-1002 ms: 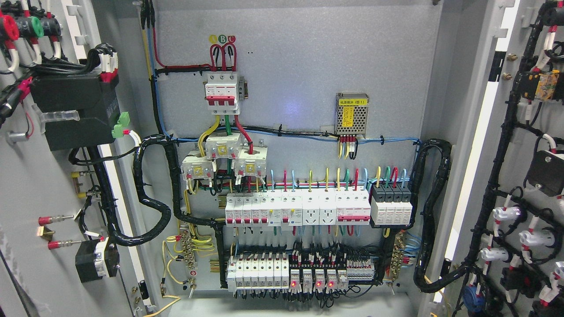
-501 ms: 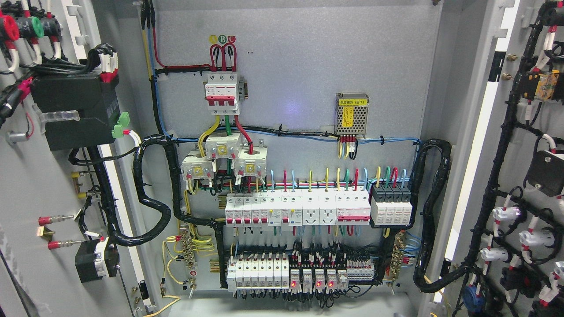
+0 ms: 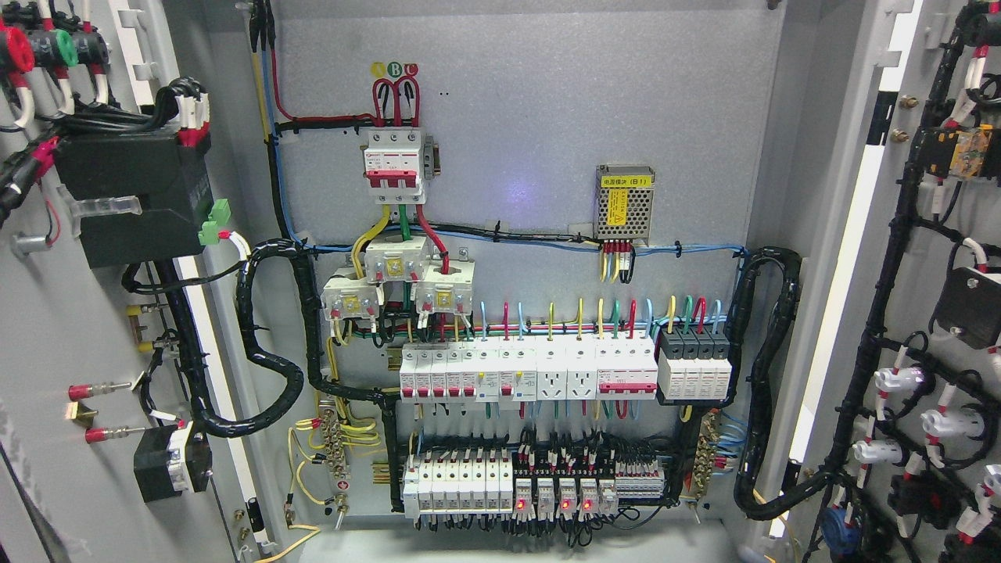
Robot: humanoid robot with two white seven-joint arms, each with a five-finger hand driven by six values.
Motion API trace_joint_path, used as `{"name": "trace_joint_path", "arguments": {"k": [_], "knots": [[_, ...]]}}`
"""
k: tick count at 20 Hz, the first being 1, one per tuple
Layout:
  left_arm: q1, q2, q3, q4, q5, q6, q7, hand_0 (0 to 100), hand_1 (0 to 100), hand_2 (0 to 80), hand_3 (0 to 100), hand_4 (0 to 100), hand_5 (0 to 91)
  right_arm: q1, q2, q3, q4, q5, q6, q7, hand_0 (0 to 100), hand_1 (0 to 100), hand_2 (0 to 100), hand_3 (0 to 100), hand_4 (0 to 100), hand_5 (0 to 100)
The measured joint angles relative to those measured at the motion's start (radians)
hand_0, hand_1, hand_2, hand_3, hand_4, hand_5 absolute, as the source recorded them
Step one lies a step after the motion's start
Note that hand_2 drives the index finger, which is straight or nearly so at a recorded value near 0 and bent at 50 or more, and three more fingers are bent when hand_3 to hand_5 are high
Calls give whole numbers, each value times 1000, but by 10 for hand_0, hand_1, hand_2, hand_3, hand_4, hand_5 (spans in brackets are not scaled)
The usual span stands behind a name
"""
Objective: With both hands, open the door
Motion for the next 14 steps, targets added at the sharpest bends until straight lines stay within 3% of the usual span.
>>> {"name": "trace_joint_path", "arguments": {"k": [10, 14], "knots": [[14, -8, 48, -2, 3, -23, 3, 0, 0, 0, 0, 0, 0, 4, 11, -54, 0, -2, -3, -2, 191, 0, 0, 0, 0, 0], [16, -9, 70, -2, 4, -25, 3, 0, 0, 0, 0, 0, 0, 4, 13, -71, 0, -2, -50, -4, 191, 0, 0, 0, 0, 0]]}}
